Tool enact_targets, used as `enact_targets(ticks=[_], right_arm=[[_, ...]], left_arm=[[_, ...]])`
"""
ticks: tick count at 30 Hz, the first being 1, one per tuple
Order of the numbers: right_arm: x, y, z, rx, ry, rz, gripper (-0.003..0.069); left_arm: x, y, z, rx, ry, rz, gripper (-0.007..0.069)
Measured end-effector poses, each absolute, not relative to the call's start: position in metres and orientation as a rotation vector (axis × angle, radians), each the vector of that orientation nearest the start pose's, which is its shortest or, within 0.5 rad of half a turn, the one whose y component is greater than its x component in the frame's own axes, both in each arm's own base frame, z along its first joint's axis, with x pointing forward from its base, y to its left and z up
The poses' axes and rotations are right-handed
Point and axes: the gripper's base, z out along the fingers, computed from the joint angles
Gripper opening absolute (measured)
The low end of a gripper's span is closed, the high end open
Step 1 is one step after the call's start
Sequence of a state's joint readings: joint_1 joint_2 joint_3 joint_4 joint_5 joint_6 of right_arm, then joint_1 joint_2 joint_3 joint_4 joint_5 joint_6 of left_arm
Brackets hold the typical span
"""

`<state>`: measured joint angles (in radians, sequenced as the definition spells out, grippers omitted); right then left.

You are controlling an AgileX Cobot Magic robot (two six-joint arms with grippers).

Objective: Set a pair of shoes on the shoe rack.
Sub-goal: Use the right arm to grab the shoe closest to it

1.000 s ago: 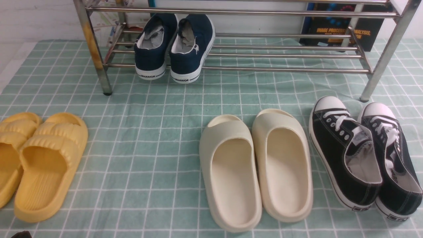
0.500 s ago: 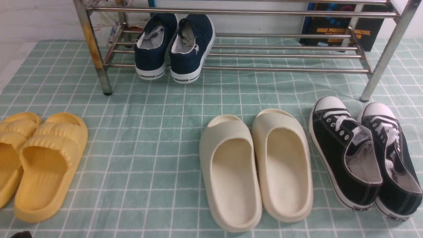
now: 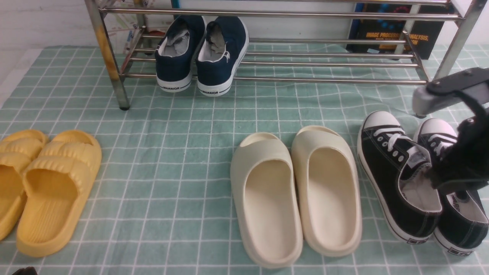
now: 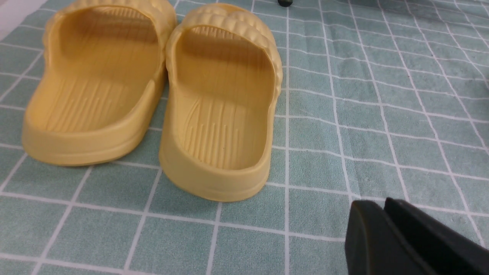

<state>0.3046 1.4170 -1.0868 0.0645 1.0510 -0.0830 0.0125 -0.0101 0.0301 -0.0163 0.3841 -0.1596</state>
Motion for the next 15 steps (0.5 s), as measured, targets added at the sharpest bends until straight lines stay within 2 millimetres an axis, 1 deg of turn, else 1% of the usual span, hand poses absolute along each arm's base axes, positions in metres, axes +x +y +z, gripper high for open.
enact_targets(ticks=[1, 2, 3, 4, 6, 8, 9, 11, 12, 13, 14, 15], right_arm=[[0.258, 0.088, 0.277, -0.527, 2.830, 0.127, 0.0208], [0.265, 0.092, 0.267, -0.541, 2.850, 0.121, 0.0265], [0.267, 0.093, 0.263, -0.544, 2.855, 0.118, 0.0274], [0.273, 0.097, 0.253, -0.559, 2.869, 0.111, 0.0337], [0.282, 0.105, 0.235, -0.577, 2.897, 0.098, 0.0416], [0.286, 0.109, 0.224, -0.578, 2.918, 0.085, 0.0445], [0.290, 0.112, 0.213, -0.572, 2.943, 0.062, 0.0463], [0.294, 0.116, 0.199, -0.564, 2.978, 0.024, 0.0467], [0.295, 0.118, 0.193, -0.561, 2.996, 0.008, 0.0456], [0.295, 0.118, 0.191, -0.561, 3.002, 0.003, 0.0453], [0.295, 0.122, 0.185, -0.581, 3.015, -0.015, 0.0413], [0.295, 0.122, 0.185, -0.584, 3.016, -0.017, 0.0407]], left_arm=[[0.052, 0.000, 0.169, -0.172, 1.882, -0.117, 0.0060], [0.052, 0.000, 0.169, -0.172, 1.882, -0.117, 0.0060], [0.052, 0.000, 0.169, -0.172, 1.882, -0.117, 0.0060], [0.052, 0.000, 0.169, -0.172, 1.882, -0.117, 0.0061], [0.052, 0.000, 0.169, -0.172, 1.882, -0.117, 0.0065], [0.052, 0.000, 0.169, -0.172, 1.882, -0.117, 0.0067], [0.052, 0.000, 0.169, -0.172, 1.882, -0.117, 0.0070], [0.052, 0.000, 0.169, -0.172, 1.882, -0.117, 0.0071], [0.052, 0.000, 0.169, -0.172, 1.882, -0.117, 0.0071], [0.052, 0.000, 0.169, -0.172, 1.882, -0.117, 0.0071], [0.052, 0.000, 0.169, -0.172, 1.882, -0.117, 0.0074], [0.052, 0.000, 0.169, -0.172, 1.882, -0.117, 0.0075]])
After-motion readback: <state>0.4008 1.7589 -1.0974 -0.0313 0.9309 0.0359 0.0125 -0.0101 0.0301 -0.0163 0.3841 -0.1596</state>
